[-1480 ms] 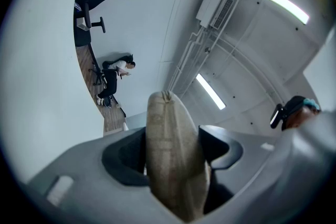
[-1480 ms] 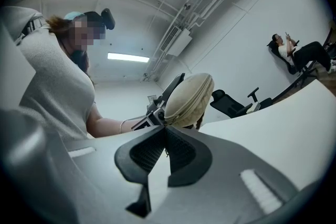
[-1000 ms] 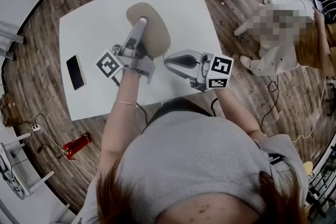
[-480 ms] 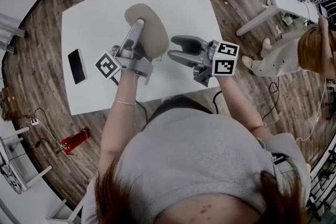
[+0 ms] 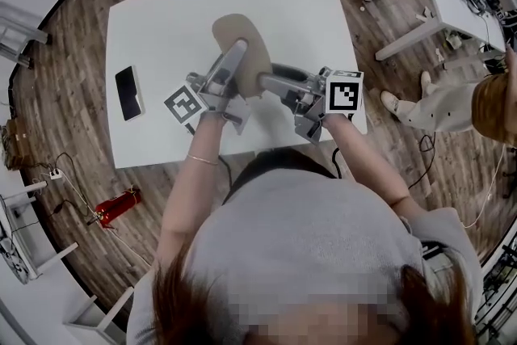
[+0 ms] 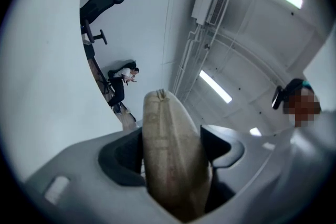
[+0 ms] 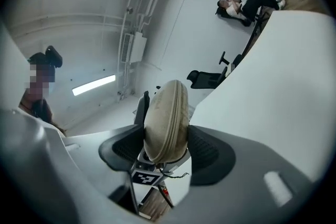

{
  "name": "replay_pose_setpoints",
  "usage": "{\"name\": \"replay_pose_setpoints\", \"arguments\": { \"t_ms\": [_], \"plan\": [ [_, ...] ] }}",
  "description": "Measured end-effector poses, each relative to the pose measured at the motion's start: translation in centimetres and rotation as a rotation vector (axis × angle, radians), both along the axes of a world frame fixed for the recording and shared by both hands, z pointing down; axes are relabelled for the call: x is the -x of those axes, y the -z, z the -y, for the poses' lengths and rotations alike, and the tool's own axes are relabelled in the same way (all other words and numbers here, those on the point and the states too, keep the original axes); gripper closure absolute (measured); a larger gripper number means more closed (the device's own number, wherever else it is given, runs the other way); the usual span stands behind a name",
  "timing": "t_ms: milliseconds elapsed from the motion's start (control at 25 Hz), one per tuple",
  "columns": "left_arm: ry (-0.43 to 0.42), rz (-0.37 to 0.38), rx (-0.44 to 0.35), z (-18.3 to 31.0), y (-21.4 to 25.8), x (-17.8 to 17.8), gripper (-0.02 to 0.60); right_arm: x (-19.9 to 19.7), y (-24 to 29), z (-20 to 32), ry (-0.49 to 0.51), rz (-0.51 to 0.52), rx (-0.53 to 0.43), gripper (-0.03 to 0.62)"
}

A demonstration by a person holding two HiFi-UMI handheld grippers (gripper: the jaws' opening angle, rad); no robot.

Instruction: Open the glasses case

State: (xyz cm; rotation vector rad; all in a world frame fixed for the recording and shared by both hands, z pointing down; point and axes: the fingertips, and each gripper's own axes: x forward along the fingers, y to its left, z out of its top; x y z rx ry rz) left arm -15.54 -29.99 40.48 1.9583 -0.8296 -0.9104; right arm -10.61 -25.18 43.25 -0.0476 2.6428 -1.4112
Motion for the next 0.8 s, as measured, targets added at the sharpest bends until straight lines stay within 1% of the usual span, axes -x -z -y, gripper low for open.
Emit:
{"name": "replay_pose_setpoints", "arguments": {
  "t_ms": [40,80,120,160,240,360,480,520,560,600,680,800],
  "plan": [
    [0.009,0.069,0.006,0.1,-0.5,0.0,0.253,0.1,-0.2,0.2,-0.017,-0.015,-0.005,0.332],
    [0.021,0.144,0.018,0.2,-1.1,-0.1,0.218,0.0,-0.5,0.4,-0.042,-0.023,-0.006,0.335],
    [0.036,0.204,0.030,0.2,-1.6,-0.2,0.182,-0.2,-0.7,0.5,-0.066,-0.021,-0.001,0.336],
    [0.053,0.241,0.042,0.3,-2.1,-0.2,0.169,-0.4,-1.0,0.7,-0.088,-0.012,0.009,0.338],
    [0.094,0.288,0.073,0.4,-3.2,0.3,0.141,-0.6,-1.6,1.0,-0.127,0.005,0.033,0.341],
    [0.134,0.349,0.140,0.6,-5.4,1.1,0.090,-0.8,-2.9,1.3,-0.180,-0.005,0.047,0.344],
    [0.174,0.421,0.196,0.7,-7.6,2.3,0.060,-0.9,-5.2,1.1,-0.223,-0.050,0.104,0.347],
    [0.199,0.447,0.210,0.7,-8.3,3.0,0.060,-1.0,-6.1,1.0,-0.236,-0.071,0.125,0.350],
    [0.216,0.456,0.220,0.9,-8.9,3.8,0.060,-1.1,-6.9,0.8,-0.245,-0.089,0.141,0.352],
    [0.218,0.450,0.230,1.0,-9.4,4.3,0.060,-1.1,-7.7,0.6,-0.250,-0.102,0.158,0.353],
    [0.193,0.448,0.257,1.3,-10.6,4.6,0.061,-0.8,-8.8,0.0,-0.256,-0.131,0.181,0.353],
    [0.180,0.525,0.289,1.4,-11.9,4.2,0.061,-0.2,-10.0,-0.9,-0.251,-0.194,0.179,0.350]
  ]
}}
